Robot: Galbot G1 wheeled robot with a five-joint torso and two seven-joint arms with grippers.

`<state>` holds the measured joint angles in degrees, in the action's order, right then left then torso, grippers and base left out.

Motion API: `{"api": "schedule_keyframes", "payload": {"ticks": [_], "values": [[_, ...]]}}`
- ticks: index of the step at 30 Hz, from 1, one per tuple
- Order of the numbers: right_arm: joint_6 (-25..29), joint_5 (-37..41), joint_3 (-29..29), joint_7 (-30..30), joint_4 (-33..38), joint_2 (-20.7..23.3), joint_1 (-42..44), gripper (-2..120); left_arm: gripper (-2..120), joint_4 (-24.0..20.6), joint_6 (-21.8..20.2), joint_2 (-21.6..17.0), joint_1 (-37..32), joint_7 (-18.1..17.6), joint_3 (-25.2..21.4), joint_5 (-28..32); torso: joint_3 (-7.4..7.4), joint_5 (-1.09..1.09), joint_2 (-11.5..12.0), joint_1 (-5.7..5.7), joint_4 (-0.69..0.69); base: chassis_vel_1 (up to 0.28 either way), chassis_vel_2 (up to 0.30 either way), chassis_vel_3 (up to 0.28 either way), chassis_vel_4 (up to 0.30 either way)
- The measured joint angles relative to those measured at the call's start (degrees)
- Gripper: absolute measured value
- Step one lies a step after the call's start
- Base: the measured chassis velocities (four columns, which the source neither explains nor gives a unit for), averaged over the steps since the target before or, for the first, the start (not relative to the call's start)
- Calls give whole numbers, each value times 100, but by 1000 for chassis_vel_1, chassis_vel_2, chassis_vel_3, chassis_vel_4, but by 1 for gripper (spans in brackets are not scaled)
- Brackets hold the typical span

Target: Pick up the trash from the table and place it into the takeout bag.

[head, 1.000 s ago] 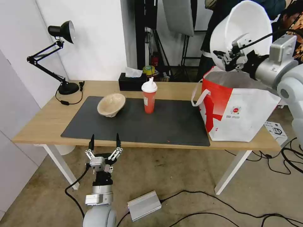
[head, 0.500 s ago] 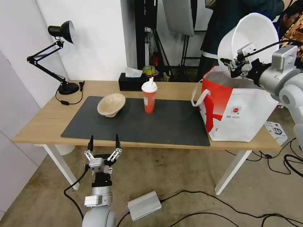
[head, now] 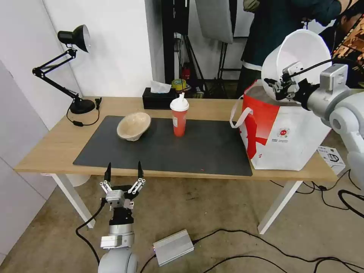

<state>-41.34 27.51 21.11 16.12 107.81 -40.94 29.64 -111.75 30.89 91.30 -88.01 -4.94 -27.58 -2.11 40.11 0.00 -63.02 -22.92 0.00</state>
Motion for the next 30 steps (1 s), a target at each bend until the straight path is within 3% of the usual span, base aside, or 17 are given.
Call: {"api": "schedule_keyframes", "payload": {"ticks": [28, 30], "values": [[-4, -180, -64, -25, -153, 26, 82, 0, 100, 15, 20, 2, 7, -3, -10, 6, 0, 0, 0, 0, 0, 0, 0, 0, 0], [-4, -177, -64, -76, -126, 34, 89, 7, 100, 14, 20, 2, 11, -4, -8, 6, 0, 0, 0, 0, 0, 0, 0, 0, 0]]}}
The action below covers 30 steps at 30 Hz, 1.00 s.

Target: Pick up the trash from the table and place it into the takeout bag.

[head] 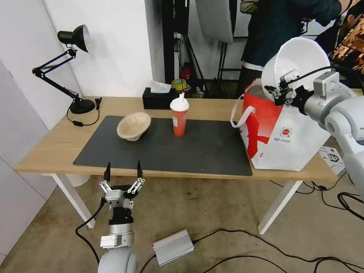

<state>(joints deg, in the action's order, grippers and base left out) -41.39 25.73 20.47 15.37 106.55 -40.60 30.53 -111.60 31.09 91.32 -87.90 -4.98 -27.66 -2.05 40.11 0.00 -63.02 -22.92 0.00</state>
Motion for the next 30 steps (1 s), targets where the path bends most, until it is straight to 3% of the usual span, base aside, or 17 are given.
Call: {"api": "schedule_keyframes", "payload": {"ticks": [2, 4, 11, 15, 24, 30], "values": [[0, 2, 0, -7, 10, 2, 1, 8, 100, 0, 0, 0, 0, 0, 1, 0, 0, 0, 0, 0, 0, 0, 0, 0, 0], [0, 5, 0, -27, 31, 3, 2, 22, 100, 0, 0, 0, 3, -1, 2, -1, 0, 0, 0, 0, 0, 0, 0, 0, 0], [0, 6, -21, -46, 29, 5, -2, 41, 100, 0, 9, 0, 2, -2, -9, -1, 0, 0, 0, 0, 0, 0, 0, 0, 0], [0, 10, -31, -49, 31, 8, -24, 63, 100, 0, 23, 0, -3, -5, -15, -4, 0, 0, 0, 0, 0, 0, 0, 0, 0], [0, 20, -31, -50, 43, 29, -30, 94, 100, 0, 23, 0, -3, -5, -1, -15, 0, 0, 0, 0, 0, 0, 0, 0, 0], [0, 23, -21, -50, 87, 27, -32, 100, 100, 0, 25, 0, -9, -5, -6, -18, 0, 0, 0, 0, 0, 0, 0, 0, 0]]}}
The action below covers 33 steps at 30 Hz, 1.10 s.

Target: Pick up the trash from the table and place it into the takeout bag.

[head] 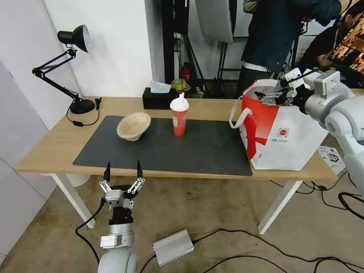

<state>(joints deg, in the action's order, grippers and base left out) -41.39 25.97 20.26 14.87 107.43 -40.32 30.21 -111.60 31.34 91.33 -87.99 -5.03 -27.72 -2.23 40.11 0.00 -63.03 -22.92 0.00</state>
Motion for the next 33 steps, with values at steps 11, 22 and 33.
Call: {"api": "schedule_keyframes", "payload": {"ticks": [11, 22, 33], "values": [[181, 251, 83, -222, 462, 1, -37, 100, 100, -5, 1, 0, 6, -2, -4, -1, 0, 0, 0, 0, 0, 0, 0, 0, 0], [490, 573, 202, -541, 1007, 101, 62, 100, 100, -33, 1, 0, -3, -7, 0, 1, 0, 0, 0, 0, 0, 0, 0, 0, 0], [1575, 688, 691, -1284, 1948, 94, 1372, 100, 100, -102, -2, 1, -48, -25, 29, 4, 0, 0, 0, 1, -1, 0, 0, 0, 0]]}}
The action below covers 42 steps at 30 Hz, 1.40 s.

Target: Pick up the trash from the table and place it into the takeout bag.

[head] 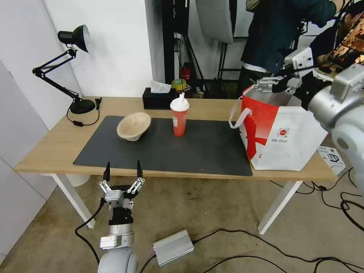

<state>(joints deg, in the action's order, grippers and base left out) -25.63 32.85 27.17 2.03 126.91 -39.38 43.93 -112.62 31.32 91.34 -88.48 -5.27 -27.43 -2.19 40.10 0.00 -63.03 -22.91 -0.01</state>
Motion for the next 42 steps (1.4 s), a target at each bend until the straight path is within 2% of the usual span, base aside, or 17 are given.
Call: {"api": "schedule_keyframes", "payload": {"ticks": [4, 5, 8, 12, 14, 16, 18, 19, 22, 23, 25, 28, 42], "values": [[353, -135, 142, -172, 199, -118, 379, 100, 100, -20, -11, -1, -9, -2, 0, 0, 0, -1, 0, 0, 2, 0, 0, 0, 0], [653, -275, 234, -299, 346, -219, 692, 100, 100, -39, -16, -1, -19, -2, 3, 0, 0, 0, 0, 0, 1, 0, 0, 0, 0], [858, -395, 301, -384, 453, -307, 961, 100, 100, -51, -18, -2, -25, -1, 4, 2, 0, 0, 0, 0, 1, 0, 0, 0, 0], [1416, -759, 384, -586, 617, -582, 1761, 100, 100, -78, -21, -3, -37, -2, -3, 7, 0, 0, 0, 0, 1, 0, 0, 0, 0], [1891, -1108, 387, -678, 647, -836, 2294, 100, 100, -89, -22, -3, -40, -2, -5, 11, 0, -1, 0, 0, 1, 0, 0, 0, 0], [1980, -1183, 387, -690, 647, -896, 2399, 100, 100, -90, -23, -3, -41, -2, -6, 13, 0, 0, 0, 0, 1, 0, 0, 0, 0], [2402, -1570, 388, -739, 644, -1293, 2893, 100, 100, -96, -26, -5, -42, -2, -8, 14, 0, -1, 0, 0, 1, 0, 0, 0, 0], [2402, -1570, 388, -739, 644, -1293, 2893, 100, 100, -96, -26, -5, -42, -2, -8, 14, 0, -1, 0, 0, 1, 0, 0, 0, 0], [2803, -1898, 370, -769, 610, -1716, 3270, 100, 100, -103, -28, -5, -48, -7, 9, 16, 0, -2, 0, 0, 2, 0, 0, 0, 0], [3102, -2124, 321, -779, 559, -1998, 3490, 100, 100, -104, -29, -4, -52, -11, 16, 17, 0, -1, 0, 0, 0, 0, 0, 0, 0], [3207, -2198, 303, -780, 538, -2080, 3562, 100, 100, -104, -30, -5, -52, -8, 18, 18, 0, 0, 0, 0, 1, 0, 0, 0, 0], [3717, -2550, 242, -795, 366, -2423, 3909, 100, 100, -104, -33, -6, -48, -9, 25, 18, 0, -1, 0, 0, 1, 0, 0, 0, 0], [4797, -3145, 41, -982, -262, -3030, 4528, 100, 100, -94, -36, -6, -45, -7, 52, 18, 0, -1, 0, 0, 1, 0, 0, 0, 0]]}}
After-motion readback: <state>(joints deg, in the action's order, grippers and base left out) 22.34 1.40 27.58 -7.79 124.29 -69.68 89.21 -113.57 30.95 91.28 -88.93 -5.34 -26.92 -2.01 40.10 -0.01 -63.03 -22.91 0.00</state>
